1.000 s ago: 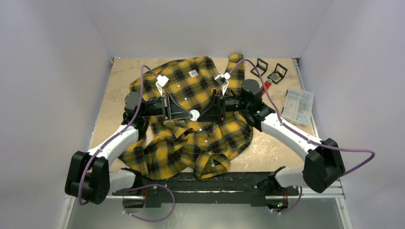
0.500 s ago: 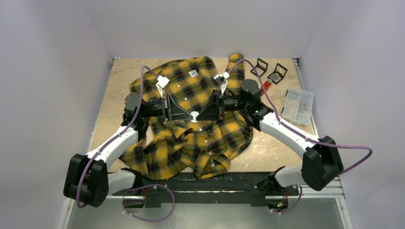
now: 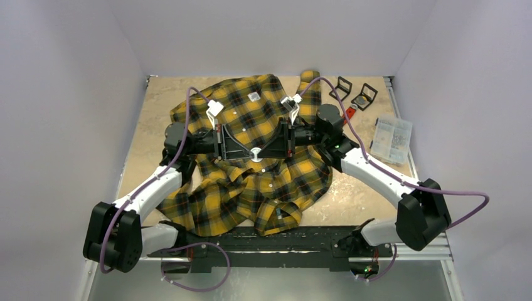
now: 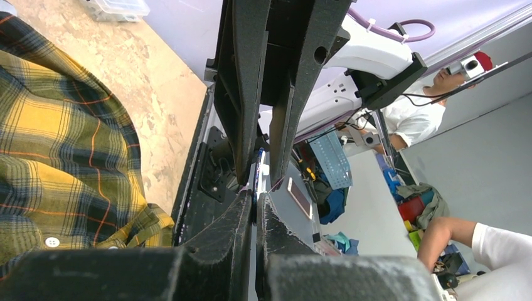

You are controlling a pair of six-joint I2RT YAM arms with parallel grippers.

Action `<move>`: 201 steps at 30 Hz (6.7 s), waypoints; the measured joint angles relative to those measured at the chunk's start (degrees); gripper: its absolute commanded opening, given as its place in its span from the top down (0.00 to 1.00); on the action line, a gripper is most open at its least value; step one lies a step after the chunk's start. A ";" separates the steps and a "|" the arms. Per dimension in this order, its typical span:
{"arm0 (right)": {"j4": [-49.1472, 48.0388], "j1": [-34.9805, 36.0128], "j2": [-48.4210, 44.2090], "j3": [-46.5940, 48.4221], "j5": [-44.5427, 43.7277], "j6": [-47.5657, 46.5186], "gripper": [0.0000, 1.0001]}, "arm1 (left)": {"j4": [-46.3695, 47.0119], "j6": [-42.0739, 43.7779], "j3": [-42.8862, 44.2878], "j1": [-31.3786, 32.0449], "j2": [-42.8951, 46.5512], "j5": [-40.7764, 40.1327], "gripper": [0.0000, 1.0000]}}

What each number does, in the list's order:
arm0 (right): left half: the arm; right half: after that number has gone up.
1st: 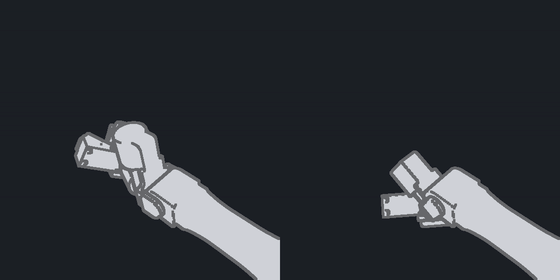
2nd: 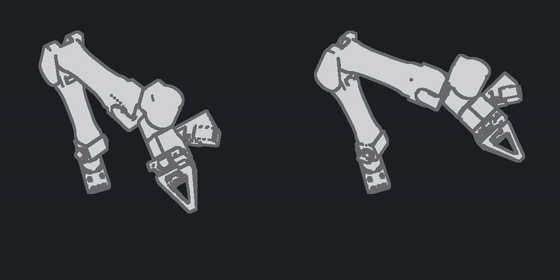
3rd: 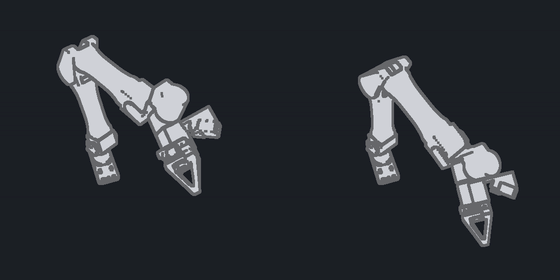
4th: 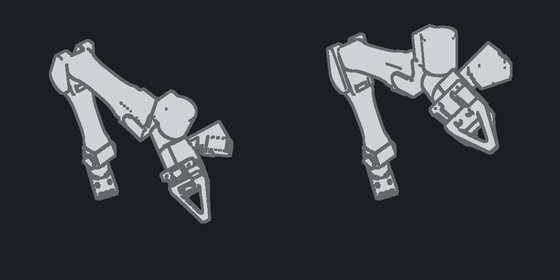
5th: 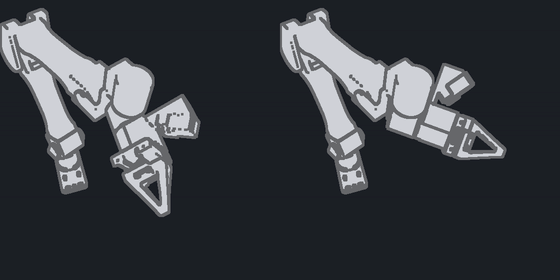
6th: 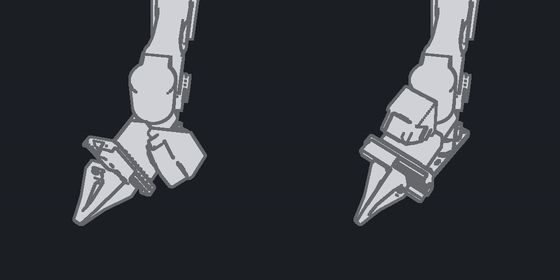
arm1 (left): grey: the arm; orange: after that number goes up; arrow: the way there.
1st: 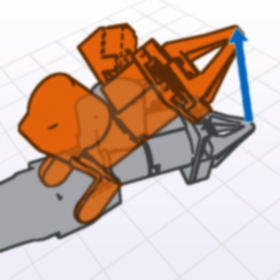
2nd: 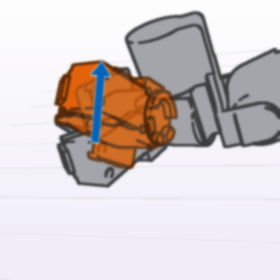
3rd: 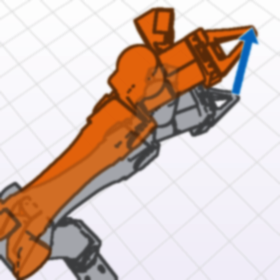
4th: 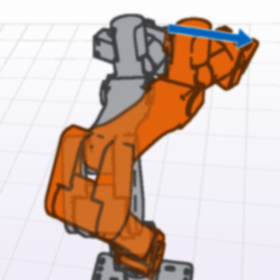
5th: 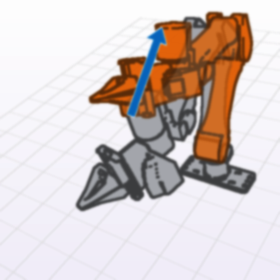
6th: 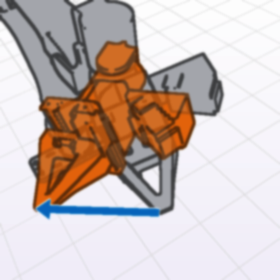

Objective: Remove the brooch from the garment

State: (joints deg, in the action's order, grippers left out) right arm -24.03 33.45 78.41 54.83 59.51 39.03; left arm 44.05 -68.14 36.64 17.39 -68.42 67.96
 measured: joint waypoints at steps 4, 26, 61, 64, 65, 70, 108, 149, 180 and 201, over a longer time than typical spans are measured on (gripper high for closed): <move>0.00 0.02 0.33 0.00 0.00 0.00 0.75 | -0.02 0.11 0.00 0.02 0.00 -0.02 1.00; 3.45 0.04 -0.94 -0.85 1.62 -3.43 0.69 | 1.77 -1.51 0.00 0.00 -0.98 -0.31 1.00; 0.92 0.24 1.86 -0.09 1.60 0.66 0.60 | 2.71 -1.75 0.00 0.00 -1.36 -0.63 1.00; 0.52 0.24 1.86 -0.09 1.60 0.87 0.61 | 2.71 -1.73 0.00 0.00 -1.36 -0.63 1.00; 0.39 0.24 1.86 -0.09 1.60 0.92 0.61 | 2.71 -1.73 0.00 0.00 -1.36 -0.63 1.00; 0.09 0.24 1.86 -0.09 1.60 1.14 0.62 | 2.71 -1.73 0.00 0.00 -1.36 -0.63 1.00; -2.64 -0.20 2.86 0.24 1.60 5.38 0.69 | 1.18 1.44 -0.02 0.17 -0.39 -0.66 1.00; -1.33 -1.01 2.23 0.94 0.90 3.96 0.59 | -9.29 12.02 -0.02 -0.52 4.90 -7.28 1.00; -12.61 -1.73 2.95 0.85 -2.01 12.00 0.53 | -0.26 1.01 -0.02 -2.14 1.70 -9.49 1.00; -14.12 -1.70 4.59 -0.22 -3.48 12.68 0.77 | 0.11 -0.37 0.00 -2.38 1.57 -9.92 1.00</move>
State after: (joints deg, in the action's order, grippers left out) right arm -38.15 31.75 83.00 54.61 56.03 51.70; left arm 44.16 -68.51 36.64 15.00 -66.85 58.04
